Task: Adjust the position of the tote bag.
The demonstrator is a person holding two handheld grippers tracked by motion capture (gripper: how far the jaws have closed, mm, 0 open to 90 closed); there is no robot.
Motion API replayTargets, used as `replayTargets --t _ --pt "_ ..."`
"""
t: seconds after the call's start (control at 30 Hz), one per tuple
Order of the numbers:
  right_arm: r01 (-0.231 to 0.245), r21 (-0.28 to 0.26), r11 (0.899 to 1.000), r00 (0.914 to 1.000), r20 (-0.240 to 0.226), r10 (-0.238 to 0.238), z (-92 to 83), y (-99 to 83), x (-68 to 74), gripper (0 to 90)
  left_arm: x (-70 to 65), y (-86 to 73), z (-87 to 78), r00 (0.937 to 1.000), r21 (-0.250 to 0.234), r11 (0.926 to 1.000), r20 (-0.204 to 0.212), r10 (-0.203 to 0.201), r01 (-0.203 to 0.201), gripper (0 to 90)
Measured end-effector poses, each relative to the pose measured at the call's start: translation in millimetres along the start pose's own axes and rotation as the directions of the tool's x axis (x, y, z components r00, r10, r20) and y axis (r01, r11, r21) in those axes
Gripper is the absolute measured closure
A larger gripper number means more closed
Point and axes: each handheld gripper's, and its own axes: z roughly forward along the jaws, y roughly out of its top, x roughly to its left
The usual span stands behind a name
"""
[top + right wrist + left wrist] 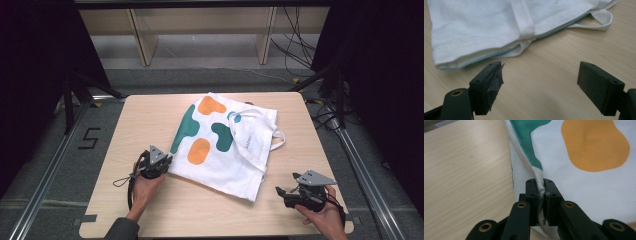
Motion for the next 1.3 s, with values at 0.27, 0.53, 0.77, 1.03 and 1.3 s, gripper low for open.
replayTargets --t 0.27,0.53,0.77,1.03,1.3 --pt "-0.017 0.016 1.0 0.9996 -0.022 0.017 0.9 1.2 3.3 22.8 33.5 12.0 25.1 0.9988 0.014 0.9998 -0.047 -0.011 0.012 83.1" --pt "0.007 0.021 1.0 0.9995 -0.029 -0.006 3.5 1.5 3.1 23.7 56.0 20.9 45.8 0.9967 0.011 0.9998 -0.081 -0.012 0.013 82.4" --pt "0.0 0.018 1.0 1.0 -0.008 0.0 2.1 -0.7 3.0 24.0 55.3 30.4 15.2 0.952 -0.06 0.9533 -0.062 -0.3 0.296 45.4" --pt "0.0 0.031 1.0 0.9998 -0.019 0.0 2.9 -0.9 0.1 24.1 -41.7 36.3 -39.0 0.9561 -0.038 0.968 0.17 -0.238 0.248 26.4" --pt "-0.008 0.031 0.999 0.9997 -0.022 0.008 1.8 -0.1 3.1 24.1 -116.5 32.5 -42.6 0.9542 -0.017 0.9938 0.282 -0.1 0.11 24.3"
